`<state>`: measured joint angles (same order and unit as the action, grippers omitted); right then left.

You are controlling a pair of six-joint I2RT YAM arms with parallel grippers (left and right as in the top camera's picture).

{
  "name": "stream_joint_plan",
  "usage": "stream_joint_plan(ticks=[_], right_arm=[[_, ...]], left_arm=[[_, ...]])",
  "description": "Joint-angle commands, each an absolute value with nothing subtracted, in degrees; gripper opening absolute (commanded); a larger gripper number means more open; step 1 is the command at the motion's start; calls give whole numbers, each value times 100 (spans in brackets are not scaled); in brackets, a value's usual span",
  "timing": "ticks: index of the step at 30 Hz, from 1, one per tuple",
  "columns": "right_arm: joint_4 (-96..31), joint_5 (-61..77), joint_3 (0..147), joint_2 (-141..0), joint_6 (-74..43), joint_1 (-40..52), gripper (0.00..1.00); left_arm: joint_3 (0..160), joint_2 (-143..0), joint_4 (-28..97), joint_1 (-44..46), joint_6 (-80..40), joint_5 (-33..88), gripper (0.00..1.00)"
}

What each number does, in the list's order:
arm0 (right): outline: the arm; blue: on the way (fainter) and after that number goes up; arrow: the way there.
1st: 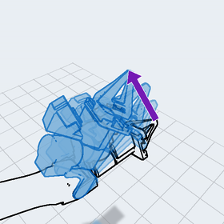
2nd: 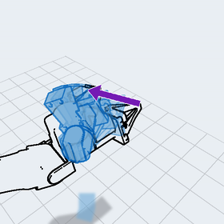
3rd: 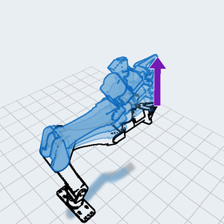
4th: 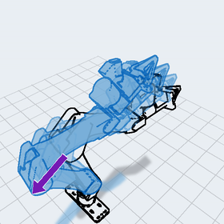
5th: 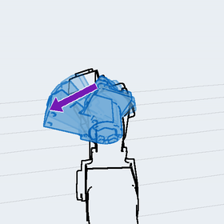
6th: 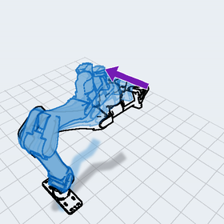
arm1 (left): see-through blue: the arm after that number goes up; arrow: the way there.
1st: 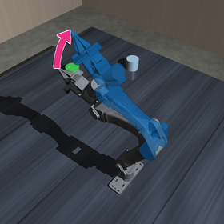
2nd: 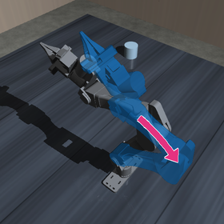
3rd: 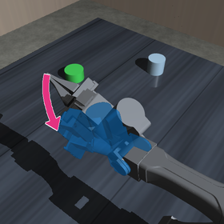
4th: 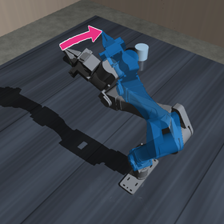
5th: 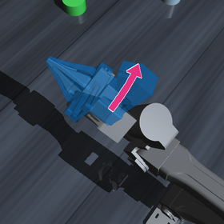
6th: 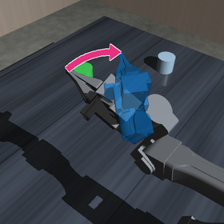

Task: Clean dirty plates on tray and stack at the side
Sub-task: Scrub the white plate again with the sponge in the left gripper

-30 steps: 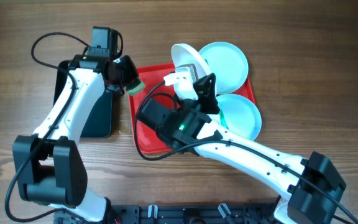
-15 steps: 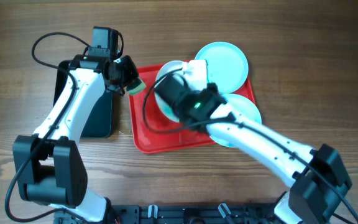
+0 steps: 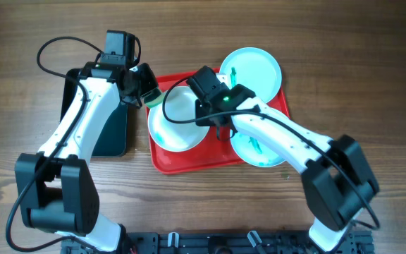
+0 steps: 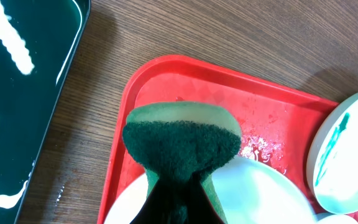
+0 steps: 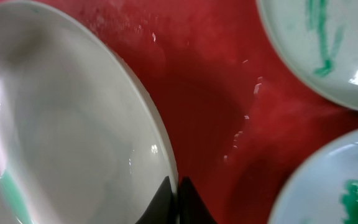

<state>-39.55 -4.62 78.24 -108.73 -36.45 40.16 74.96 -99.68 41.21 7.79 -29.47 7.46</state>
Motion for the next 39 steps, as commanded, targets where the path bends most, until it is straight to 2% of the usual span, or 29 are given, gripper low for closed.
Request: stream_joint_plan(ticks=[1,10,17,25,31,39], right_arm=[[-3767,-43,7828,-11286,-3719,3846,4],[-3321,1168,7828,-11876,-3634,3111,4],[-3284,1173,7828,-11948,-3610,3089,4],[-3312,1251,7828,-11948,-3485,3089,4],[-3365,1295,7826,-11950,-3463,3089,4],[-3365,1293,7826,-11970,-3465,3094,4]], left_arm=[[7500,-10016,4154,893,-2749,856,4],[7231,-10038,4145,1533,-2565,781,4],[6514,-10276,4047,1920,-2462,-224,4],[6051,-10707,2821,2008,-2394,-276,4],[6051,-10803,1549,2108,-2130,316,4],[6051,-11010,1100,2126,-2143,298,4]])
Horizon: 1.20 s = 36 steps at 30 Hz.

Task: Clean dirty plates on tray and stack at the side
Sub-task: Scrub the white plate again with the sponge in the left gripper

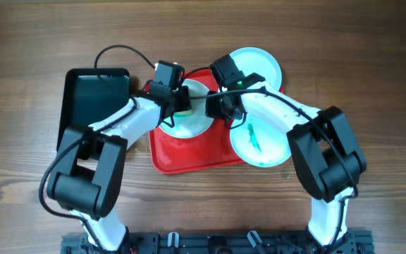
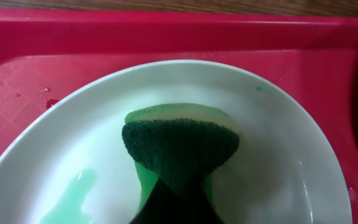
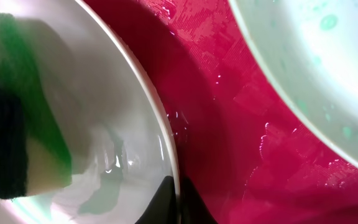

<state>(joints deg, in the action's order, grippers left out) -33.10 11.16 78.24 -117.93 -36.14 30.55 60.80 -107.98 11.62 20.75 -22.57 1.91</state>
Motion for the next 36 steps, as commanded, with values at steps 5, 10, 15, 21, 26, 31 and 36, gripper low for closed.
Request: stream_joint_plan(ticks=[5,10,15,21,26,31,36], right_arm=[[-3358,1293,7826,-11970,-3454,3094,4],[-3367,1295,7826,-11970,-3461,3094,4],[-3413,1319,7826,-11970,-3461,3094,4],[-3387,1310,7826,-11970,-3454,3094,4],[-3376,1313,7826,-11972,-3448,3094,4],[-3380,1315,7826,-11972,-3448,3094,4],[-3393,1358,7826,-11972,-3446,3094,4]], left_arm=[[6053,-11061,1588,2108,-1208,2539,4],[6053,-11061,1463,2099,-880,3758,4],[6053,-11063,746,2064,-1660,1398,4],[6053,-11063,921,1931,-2370,-1551,4],[6053,-11059,2117,1964,-3133,-322,4],[6055,-11059,2480,1942,-2263,2952,4],[6055,-11059,1935,1839,-1754,4375,4]])
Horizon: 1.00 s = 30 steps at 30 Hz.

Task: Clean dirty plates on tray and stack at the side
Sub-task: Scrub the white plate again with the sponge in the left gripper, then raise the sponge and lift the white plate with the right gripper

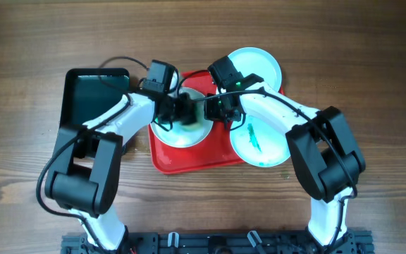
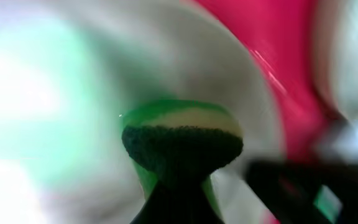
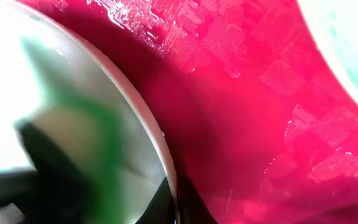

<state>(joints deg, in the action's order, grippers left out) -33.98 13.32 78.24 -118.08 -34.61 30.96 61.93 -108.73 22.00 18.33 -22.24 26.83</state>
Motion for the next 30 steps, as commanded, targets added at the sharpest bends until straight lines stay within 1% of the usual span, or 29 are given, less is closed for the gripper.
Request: stream_joint_plan(ticks=[1,2,5,7,9,11,15,18,22,26,30], right_arm=[[-3395,1361,7826,-11972,-3448,3094,4],[-3395,1361,7826,-11972,-3450,3094,4],[-3409,1382,7826,-11970,-3450,3094,4],[-3433,1380,7826,-11972,-3452,3094,4],[-3459,1378,7826,-11972,-3459,3094,4],[-3496,1313,7826,-11970,-3465,3094,4],[-3621,1234,7887,-11872,-3470,3094,4],[-3972,701,7915,-11502,-3468,3096,4],[-4595,-657,7915,-10726,-3352,3208,4],[-4659,-1564,7915,-9974,-2993,3413,4],[-4735,-3312,7915,-9391,-3009,3837,4]], left_arm=[[6055,-11059,1752,1787,-1758,4316,4],[6055,-11059,1557,1721,-1817,4187,4],[6134,-11059,1212,1450,-2379,2864,4],[6311,-11056,1334,1282,-2620,1828,4],[6615,-11004,1750,1120,-2799,1284,4],[7030,-10919,2333,963,-2910,1221,4],[8060,-10746,3889,760,-2902,1232,4],[8444,-10724,4630,755,-2630,1201,4],[8444,-10759,5015,742,-2552,749,4],[8438,-10781,5155,722,-2552,633,4],[8431,-10781,5157,727,-2554,633,4]])
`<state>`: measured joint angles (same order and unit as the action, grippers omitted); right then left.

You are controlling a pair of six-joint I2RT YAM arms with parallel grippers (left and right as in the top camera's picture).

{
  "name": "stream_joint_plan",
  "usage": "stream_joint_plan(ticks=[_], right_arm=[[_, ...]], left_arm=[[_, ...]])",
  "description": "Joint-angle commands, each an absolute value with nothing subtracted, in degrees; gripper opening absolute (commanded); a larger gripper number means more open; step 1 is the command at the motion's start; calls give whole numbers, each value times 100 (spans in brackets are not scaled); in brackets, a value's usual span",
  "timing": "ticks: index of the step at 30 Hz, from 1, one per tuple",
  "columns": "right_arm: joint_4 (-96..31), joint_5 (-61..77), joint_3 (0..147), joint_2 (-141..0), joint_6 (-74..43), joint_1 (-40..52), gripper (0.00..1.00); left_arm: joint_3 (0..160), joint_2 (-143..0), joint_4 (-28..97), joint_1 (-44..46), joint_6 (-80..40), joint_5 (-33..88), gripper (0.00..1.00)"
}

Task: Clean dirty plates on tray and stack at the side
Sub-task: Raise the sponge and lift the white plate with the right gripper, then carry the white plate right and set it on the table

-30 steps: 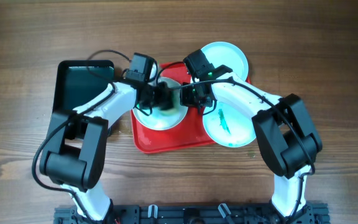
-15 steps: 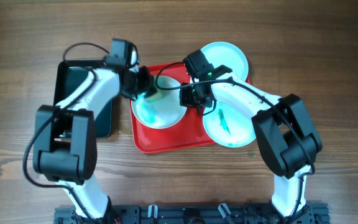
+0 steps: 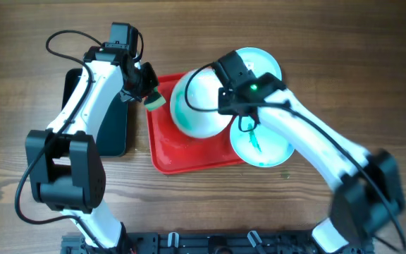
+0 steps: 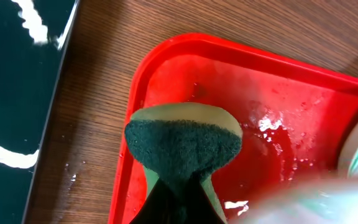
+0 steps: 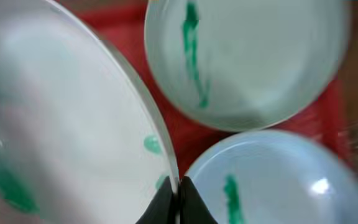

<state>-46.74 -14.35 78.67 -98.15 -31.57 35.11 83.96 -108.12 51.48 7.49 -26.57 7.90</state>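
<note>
My right gripper (image 5: 178, 190) is shut on the rim of a white plate (image 5: 67, 130), which is held tilted above the red tray (image 3: 189, 159); faint green smears show on it. In the overhead view this plate (image 3: 199, 106) hangs over the tray's middle. Two plates with green streaks lie below: one at the tray's far right (image 5: 247, 62), one at its near right (image 3: 259, 144). My left gripper (image 3: 149, 99) is shut on a green sponge (image 4: 182, 146) over the tray's left edge (image 4: 132, 137).
A black tray (image 3: 101, 120) with liquid in it lies on the wooden table to the left of the red tray. Water drops glisten on the red tray's floor (image 4: 266, 124). The left arm's cable loops over the table's far left.
The sponge was on the plate in the tray; now it is off the plate, over the tray's left edge. The right gripper has raised the plate off the tray.
First the sponge hung by the tray's far left corner while my right gripper held the plate's rim in the tray. Then the sponge was pressed on the plate, later further across it. Now the sponge is withdrawn and the plate is lifted.
</note>
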Motion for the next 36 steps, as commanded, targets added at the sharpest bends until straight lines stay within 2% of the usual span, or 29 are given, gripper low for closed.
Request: stream_joint_plan(ticks=[1,3,7,16,19,30,36], right_arm=[[-4757,-3782,7915,-9323,-3009,3970,5],[-4794,-4971,7915,-9273,-2989,4362,4],[-4823,-6477,7913,-9284,-2823,4893,4],[-4711,-8709,7913,-9284,-2403,5942,4],[-4359,-8713,7913,-9284,-1955,6169,4],[-4134,-8637,7913,-9284,-1970,6222,4],[-4781,-6169,7913,-9282,-2300,5905,4]], left_arm=[[8431,-10801,5155,731,-2554,633,4],[8431,-10842,5157,755,-2578,635,4],[8420,-10892,5172,799,-2598,635,4],[8416,-10892,5148,858,-2749,652,4],[8416,-10892,5148,858,-2746,652,4],[8416,-10892,5092,858,-2749,652,4],[8416,-10892,5085,858,-2746,652,4]])
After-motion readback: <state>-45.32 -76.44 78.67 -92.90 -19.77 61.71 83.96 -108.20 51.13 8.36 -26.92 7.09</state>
